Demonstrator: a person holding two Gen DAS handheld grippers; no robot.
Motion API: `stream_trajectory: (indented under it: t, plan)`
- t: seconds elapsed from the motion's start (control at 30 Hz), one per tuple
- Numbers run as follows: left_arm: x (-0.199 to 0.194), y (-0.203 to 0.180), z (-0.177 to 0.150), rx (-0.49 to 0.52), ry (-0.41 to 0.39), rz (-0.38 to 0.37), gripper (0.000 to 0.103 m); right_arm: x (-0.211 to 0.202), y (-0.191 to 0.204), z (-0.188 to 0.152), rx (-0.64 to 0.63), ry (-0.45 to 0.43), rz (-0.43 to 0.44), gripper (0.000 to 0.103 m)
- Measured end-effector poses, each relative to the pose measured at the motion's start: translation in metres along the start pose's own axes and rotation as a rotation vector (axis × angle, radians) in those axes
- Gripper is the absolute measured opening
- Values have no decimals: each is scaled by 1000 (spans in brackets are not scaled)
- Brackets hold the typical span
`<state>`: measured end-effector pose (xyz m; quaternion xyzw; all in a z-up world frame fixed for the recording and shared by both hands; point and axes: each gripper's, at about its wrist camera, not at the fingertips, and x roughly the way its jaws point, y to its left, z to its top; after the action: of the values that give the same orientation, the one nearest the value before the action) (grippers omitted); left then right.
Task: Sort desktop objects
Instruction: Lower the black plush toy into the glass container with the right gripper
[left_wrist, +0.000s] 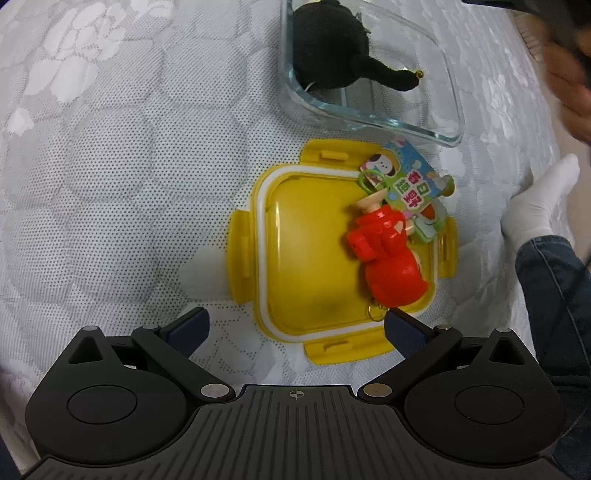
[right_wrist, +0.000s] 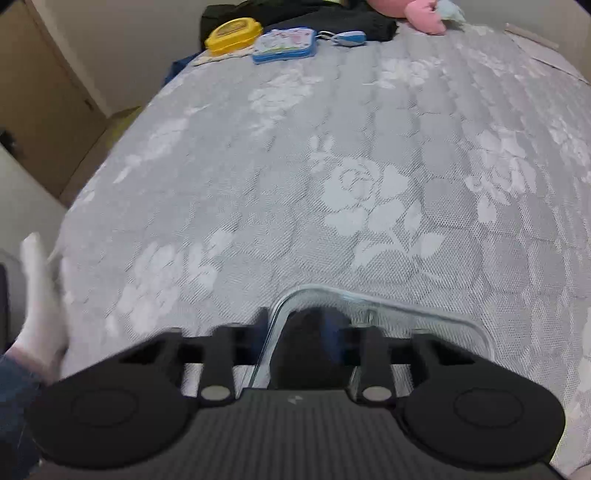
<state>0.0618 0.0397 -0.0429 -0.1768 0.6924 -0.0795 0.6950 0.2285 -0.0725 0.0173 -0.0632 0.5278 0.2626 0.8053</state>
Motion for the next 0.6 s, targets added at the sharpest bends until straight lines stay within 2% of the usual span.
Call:
stream_trajectory:
  t: [0.1, 0.23, 0.47, 0.6]
  plan:
    - [1, -4, 0, 4, 2, 2, 103, -6, -11, -11, -20, 27, -33, 3]
    - [2, -8, 0, 8, 4, 4, 103, 2, -37, -27, 54, 95, -51, 5]
    - [7, -11, 2, 4, 20, 10, 103, 27, -56, -47, 181, 233, 23, 7]
    - [7, -12, 3, 5, 19, 5, 103, 26, -45, -45, 182, 229, 90, 14]
